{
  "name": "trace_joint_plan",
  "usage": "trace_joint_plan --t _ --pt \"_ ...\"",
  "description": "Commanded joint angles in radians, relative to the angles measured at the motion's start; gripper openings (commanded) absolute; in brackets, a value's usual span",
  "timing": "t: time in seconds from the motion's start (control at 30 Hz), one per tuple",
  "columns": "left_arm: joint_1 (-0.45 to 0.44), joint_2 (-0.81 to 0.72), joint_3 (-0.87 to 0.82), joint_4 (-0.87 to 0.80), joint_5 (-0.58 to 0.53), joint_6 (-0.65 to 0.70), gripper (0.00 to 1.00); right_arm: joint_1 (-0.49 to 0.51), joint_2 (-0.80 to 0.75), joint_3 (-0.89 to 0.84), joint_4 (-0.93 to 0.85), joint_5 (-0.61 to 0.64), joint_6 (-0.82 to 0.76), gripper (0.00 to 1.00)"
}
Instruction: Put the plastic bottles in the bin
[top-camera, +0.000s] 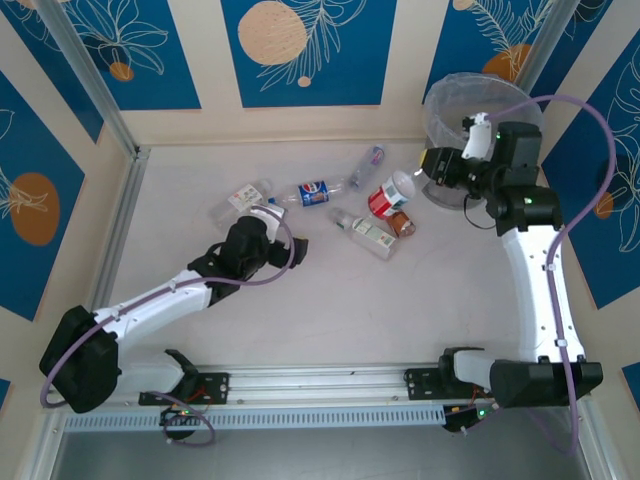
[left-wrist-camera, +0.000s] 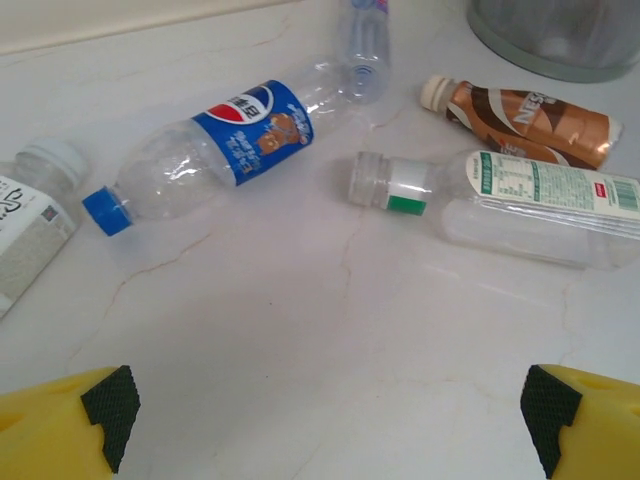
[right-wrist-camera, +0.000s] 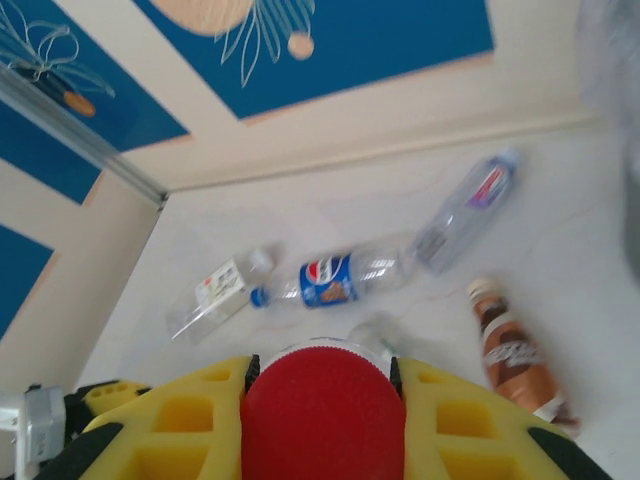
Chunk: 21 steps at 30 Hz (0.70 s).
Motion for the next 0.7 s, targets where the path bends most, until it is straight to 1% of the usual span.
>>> trace_joint_plan --t 0.0,0.17,0.27,0.33,0.5,0.67 --pt "0.012 -0.022 -0.019 0.033 -0.033 -0.033 0.99 -0.014 -0.003 0.094 -0.061 0.124 -0.094 0.00" --pt "0.017 -0.015 -0.026 0.048 -0.041 -0.045 0.99 -0.045 0.002 0.158 -0.009 0.248 -0.151 0.00" --pt "0.017 -0.011 -0.023 0.046 -0.039 -0.045 0.99 -0.069 0.032 0.217 -0.005 0.324 -0.149 0.00" --pt "0.019 -0.012 -0.025 0.045 -0.041 -0.051 0.99 -0.085 0.038 0.225 0.032 0.346 -0.131 0.00" --pt "0.019 -0.019 -0.032 0.042 -0.048 -0.056 0.99 -0.102 0.054 0.225 0.131 0.351 -0.119 0.00" --pt "0.018 -0.030 -0.037 0.029 -0.058 -0.055 0.99 -0.104 0.078 0.225 0.245 0.458 -0.160 0.00"
